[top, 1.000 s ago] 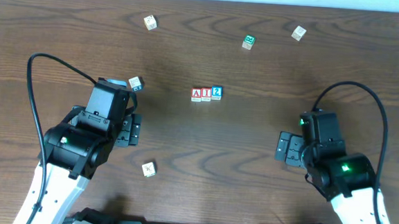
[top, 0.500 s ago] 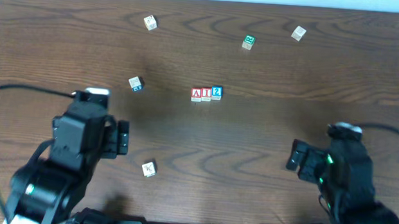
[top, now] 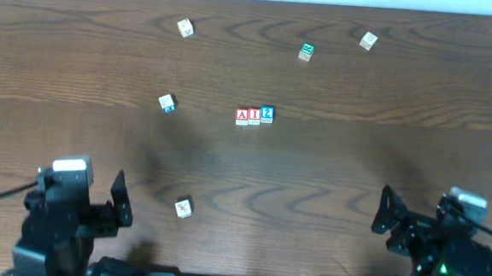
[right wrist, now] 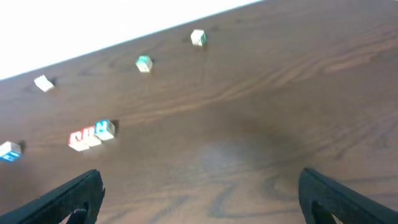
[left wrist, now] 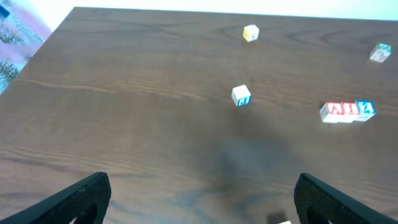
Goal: Spell out Ai2
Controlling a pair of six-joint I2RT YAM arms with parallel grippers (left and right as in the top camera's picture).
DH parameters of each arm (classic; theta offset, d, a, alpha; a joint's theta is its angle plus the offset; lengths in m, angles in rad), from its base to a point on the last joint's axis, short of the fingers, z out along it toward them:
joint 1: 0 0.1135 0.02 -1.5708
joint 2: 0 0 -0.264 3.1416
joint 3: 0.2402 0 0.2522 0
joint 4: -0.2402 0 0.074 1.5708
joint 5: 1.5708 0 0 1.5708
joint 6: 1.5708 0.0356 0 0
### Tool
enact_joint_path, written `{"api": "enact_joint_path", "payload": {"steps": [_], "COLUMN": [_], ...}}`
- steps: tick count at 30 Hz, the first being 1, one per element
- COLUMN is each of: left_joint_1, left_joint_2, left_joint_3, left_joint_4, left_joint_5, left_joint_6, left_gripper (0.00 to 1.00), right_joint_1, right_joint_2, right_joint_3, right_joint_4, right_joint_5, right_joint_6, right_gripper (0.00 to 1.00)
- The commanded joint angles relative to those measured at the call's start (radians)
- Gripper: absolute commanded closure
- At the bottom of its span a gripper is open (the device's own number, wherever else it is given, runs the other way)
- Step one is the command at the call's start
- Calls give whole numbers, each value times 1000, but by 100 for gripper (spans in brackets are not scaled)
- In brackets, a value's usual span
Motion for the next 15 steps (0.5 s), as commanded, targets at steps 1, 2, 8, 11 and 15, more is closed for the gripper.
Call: {"api": "enact_joint_path", "payload": {"steps": [1, 2, 8, 11, 15], "left_joint_1": [5, 5, 19, 27, 26], "left_joint_2": [-112, -142, -261, -289, -297], "left_joint_3": [-105, -126, -223, -262, -328], "left_joint_4": [-26, -50, -92, -76, -50], "left_joint_5": [-10, -10, -10, -10, -10], "left_joint_6": [6, 6, 2, 2, 2], "left_gripper": [5, 5, 5, 4, 5], "right_joint_1": [-8, -8, -8, -8, -8], "right_joint_2": [-66, -82, -154, -155, -155], "right_joint_3": [-6, -7, -52, -95, -200], "right_joint_4": [-12, -17, -32, -31, -31], "right_joint_5": [11, 11, 11, 11, 11], "right_joint_6": [-13, -13, -13, -13, -13], "right_gripper": [1, 1, 1, 1, 1]}}
